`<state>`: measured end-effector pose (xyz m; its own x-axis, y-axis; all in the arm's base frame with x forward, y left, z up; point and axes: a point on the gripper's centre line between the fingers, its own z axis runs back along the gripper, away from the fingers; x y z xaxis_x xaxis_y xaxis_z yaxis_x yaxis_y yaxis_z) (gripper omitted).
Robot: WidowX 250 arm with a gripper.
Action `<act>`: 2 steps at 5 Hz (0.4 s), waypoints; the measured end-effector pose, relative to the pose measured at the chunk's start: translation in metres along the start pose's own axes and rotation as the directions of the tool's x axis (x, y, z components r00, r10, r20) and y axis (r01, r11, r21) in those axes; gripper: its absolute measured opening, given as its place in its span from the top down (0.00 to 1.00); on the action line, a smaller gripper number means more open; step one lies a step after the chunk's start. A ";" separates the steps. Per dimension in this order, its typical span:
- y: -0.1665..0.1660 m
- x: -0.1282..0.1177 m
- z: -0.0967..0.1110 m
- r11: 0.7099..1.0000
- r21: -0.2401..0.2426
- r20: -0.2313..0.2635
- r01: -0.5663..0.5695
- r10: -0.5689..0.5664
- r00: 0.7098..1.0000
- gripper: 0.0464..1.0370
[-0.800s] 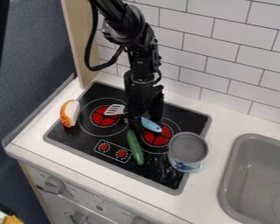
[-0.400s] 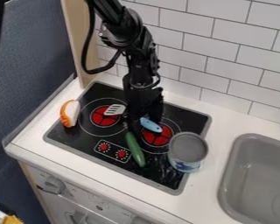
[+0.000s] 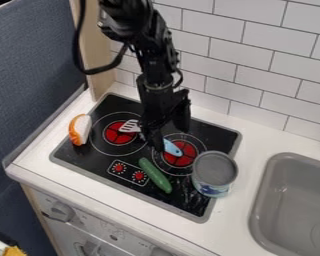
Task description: Moved the green object to the top side of the right burner
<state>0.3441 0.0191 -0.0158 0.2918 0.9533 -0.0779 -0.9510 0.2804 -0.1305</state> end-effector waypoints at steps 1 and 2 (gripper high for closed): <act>0.014 -0.002 -0.006 0.999 0.021 0.020 0.028 -0.028 0.999 0.04; 0.038 -0.013 -0.021 0.992 0.068 0.028 0.102 -0.104 0.994 0.04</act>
<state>0.3063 0.0148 -0.0405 0.3862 0.9217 -0.0359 -0.9210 0.3832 -0.0701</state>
